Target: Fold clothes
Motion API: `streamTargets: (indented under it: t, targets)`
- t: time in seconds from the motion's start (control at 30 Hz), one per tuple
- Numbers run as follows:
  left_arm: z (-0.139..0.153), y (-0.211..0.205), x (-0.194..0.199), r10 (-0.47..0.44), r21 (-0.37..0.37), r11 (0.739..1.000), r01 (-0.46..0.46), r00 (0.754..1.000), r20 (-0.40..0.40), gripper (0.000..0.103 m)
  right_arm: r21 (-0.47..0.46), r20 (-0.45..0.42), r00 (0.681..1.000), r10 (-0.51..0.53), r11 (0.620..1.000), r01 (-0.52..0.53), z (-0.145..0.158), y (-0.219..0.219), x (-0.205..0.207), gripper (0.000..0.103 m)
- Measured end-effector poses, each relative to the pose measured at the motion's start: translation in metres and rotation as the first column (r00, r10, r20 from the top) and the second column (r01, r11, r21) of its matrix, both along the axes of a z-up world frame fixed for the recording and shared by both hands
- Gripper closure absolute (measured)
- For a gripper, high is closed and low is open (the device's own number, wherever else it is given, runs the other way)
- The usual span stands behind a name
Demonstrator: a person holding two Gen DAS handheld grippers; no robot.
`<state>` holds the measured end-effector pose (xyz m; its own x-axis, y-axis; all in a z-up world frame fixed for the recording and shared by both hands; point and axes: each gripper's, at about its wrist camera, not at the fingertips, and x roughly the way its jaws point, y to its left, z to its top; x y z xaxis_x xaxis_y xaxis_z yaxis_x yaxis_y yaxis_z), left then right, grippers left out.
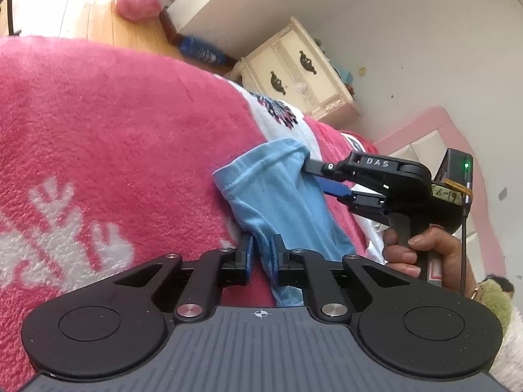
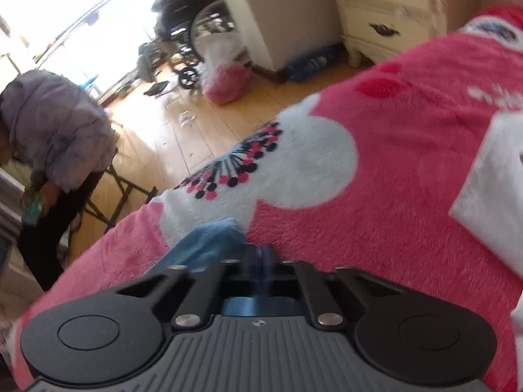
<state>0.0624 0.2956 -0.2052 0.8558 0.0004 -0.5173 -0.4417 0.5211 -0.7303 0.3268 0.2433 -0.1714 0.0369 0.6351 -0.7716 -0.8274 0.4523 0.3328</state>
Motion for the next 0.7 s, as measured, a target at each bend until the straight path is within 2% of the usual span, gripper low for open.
streamTargets:
  t: [0.1, 0.23, 0.3, 0.37, 0.4, 0.43, 0.47, 0.5, 0.53, 0.6, 0.63, 0.67, 0.7]
  targets:
    - [0.0, -0.005, -0.004, 0.011, 0.037, 0.999, -0.01, 1.0, -0.018, 0.102, 0.013, 0.082, 0.997, 0.009, 1.0, -0.01, 0.005, 0.005, -0.005, 0.101]
    - [0.001, -0.007, -0.005, 0.023, 0.055, 0.998, -0.022, 1.0, -0.021, 0.102, 0.044, 0.166, 0.984, -0.068, 0.997, 0.061, 0.002, 0.003, 0.003, 0.101]
    - [0.002, -0.007, -0.005, 0.019, 0.065, 0.998, -0.017, 1.0, -0.02, 0.102, 0.095, 0.067, 0.993, -0.101, 0.991, 0.095, 0.002, -0.003, 0.017, 0.097]
    - [0.003, -0.007, -0.005, 0.008, 0.073, 0.997, -0.007, 1.0, -0.017, 0.101, 0.131, -0.077, 0.993, -0.094, 0.986, 0.103, 0.0, -0.007, 0.03, 0.083]
    - [0.004, -0.006, -0.006, 0.009, 0.064, 0.998, -0.008, 1.0, -0.01, 0.1, 0.119, -0.081, 0.994, -0.074, 0.989, 0.084, -0.001, -0.002, 0.029, 0.064]
    - [0.005, -0.004, -0.008, 0.01, 0.056, 0.998, -0.01, 1.0, -0.002, 0.098, 0.107, -0.085, 0.995, -0.055, 0.992, 0.064, -0.002, 0.002, 0.027, 0.053]
    - [0.007, -0.002, -0.007, 0.018, 0.048, 0.999, -0.018, 1.0, 0.007, 0.088, 0.096, -0.089, 0.995, -0.035, 0.994, 0.044, -0.003, 0.006, 0.025, 0.053]
    - [0.008, 0.001, -0.007, 0.026, 0.04, 0.999, -0.027, 1.0, 0.016, 0.078, 0.084, -0.094, 0.995, -0.016, 0.996, 0.024, -0.003, 0.011, 0.024, 0.053]
    - [0.009, 0.003, -0.005, 0.039, 0.037, 0.999, -0.04, 0.999, 0.019, 0.077, 0.073, -0.098, 0.995, 0.004, 0.997, 0.004, -0.004, 0.015, 0.022, 0.053]
    - [0.007, 0.009, 0.001, 0.061, 0.02, 0.998, -0.061, 0.998, 0.004, 0.077, 0.047, -0.043, 0.998, 0.049, 0.998, -0.047, -0.004, 0.024, 0.008, 0.072]
    - [0.005, 0.012, 0.005, 0.078, 0.001, 0.997, -0.078, 0.997, -0.003, 0.077, 0.033, -0.016, 0.997, 0.072, 0.997, -0.071, -0.003, 0.028, 0.002, 0.094]
    - [0.005, 0.014, 0.008, 0.094, -0.012, 0.995, -0.094, 0.996, -0.004, 0.079, 0.032, 0.006, 0.996, 0.093, 0.995, -0.093, -0.001, 0.03, -0.004, 0.098]
    - [0.005, 0.014, 0.013, 0.107, -0.013, 0.994, -0.107, 0.994, -0.004, 0.081, 0.057, 0.035, 0.992, 0.118, 0.991, -0.12, 0.004, 0.028, -0.011, 0.099]
